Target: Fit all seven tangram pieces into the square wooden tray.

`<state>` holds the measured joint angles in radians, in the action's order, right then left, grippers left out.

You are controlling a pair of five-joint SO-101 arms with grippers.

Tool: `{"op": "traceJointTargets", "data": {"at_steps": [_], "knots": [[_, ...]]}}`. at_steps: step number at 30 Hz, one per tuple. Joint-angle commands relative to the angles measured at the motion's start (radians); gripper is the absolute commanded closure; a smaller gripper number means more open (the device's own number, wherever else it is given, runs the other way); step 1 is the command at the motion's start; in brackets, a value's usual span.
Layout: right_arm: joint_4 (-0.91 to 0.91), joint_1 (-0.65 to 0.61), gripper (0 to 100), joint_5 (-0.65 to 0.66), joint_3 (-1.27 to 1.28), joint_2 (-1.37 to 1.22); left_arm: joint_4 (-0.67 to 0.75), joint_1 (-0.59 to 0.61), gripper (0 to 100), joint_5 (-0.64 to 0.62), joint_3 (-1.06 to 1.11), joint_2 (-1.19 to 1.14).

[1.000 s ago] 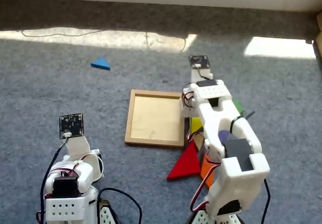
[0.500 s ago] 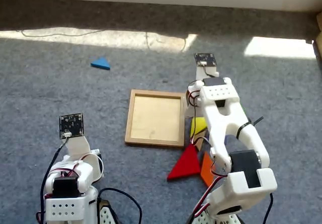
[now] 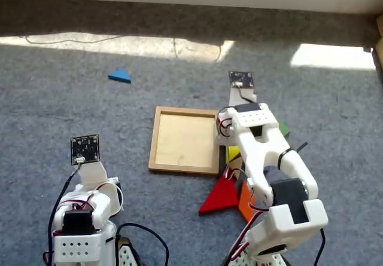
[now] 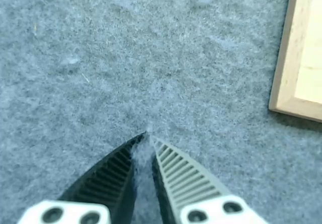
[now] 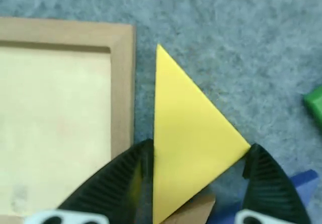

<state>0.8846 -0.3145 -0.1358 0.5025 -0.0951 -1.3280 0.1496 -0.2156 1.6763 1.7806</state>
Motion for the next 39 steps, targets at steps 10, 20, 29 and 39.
{"op": "traceJointTargets", "data": {"at_steps": [10, 20, 29, 39], "knots": [[-0.039, 0.036, 71.3, -0.012, -0.007, 0.059, -0.005, -0.015, 100, 0.008, 0.019, 0.016], [-0.038, -0.005, 61.3, -0.003, -0.007, 0.059, -0.005, -0.015, 100, 0.008, 0.019, 0.016], [-0.035, -0.024, 61.3, 0.025, -0.073, -0.107, -0.005, -0.015, 100, 0.008, 0.019, 0.016], [-0.035, -0.021, 63.5, 0.081, -0.079, -0.113, -0.005, -0.015, 100, 0.008, 0.019, 0.016]]}}
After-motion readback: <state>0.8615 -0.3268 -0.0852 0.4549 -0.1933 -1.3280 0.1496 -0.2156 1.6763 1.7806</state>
